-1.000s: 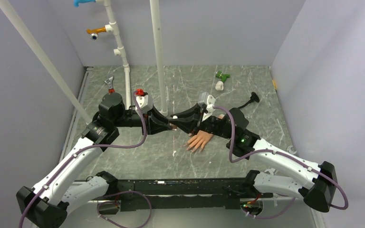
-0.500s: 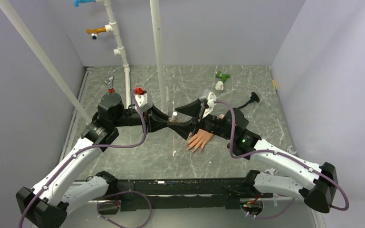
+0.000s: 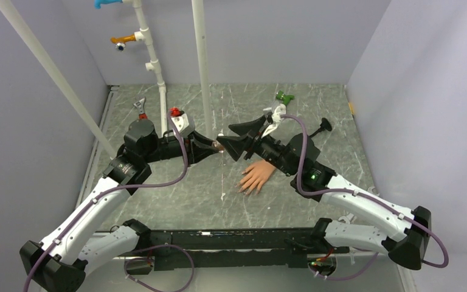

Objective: Paint the nails
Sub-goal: Unscrew the nail polish bottle.

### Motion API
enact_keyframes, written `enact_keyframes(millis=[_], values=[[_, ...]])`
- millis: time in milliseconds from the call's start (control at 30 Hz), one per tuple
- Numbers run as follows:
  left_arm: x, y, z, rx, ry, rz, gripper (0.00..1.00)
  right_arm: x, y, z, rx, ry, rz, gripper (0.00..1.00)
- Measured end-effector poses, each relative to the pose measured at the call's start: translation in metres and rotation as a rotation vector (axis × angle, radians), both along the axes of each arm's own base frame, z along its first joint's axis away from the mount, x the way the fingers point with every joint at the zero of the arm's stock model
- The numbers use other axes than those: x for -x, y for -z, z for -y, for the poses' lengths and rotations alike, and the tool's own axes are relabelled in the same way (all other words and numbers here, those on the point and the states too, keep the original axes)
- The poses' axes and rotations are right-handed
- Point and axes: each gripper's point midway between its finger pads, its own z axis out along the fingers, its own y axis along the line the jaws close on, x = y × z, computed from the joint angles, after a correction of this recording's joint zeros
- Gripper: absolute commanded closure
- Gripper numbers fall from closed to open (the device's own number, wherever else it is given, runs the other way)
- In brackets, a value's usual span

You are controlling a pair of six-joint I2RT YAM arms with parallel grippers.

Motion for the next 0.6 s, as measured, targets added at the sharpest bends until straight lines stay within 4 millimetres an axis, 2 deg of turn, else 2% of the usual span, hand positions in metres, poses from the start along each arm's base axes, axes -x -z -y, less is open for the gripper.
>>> enact_keyframes(millis=[267, 600], values=[[-0.014, 0.000, -0.005, 0.003, -0.091, -0.013, 1.00, -0.031, 0.004, -0.005, 0.020, 0.153, -0.078, 0.43], [-0.022, 0.000, -0.009, 0.007, -0.153, -0.029, 1.00, -0.035, 0.014, -0.018, 0.053, 0.161, -0.102, 0.41]])
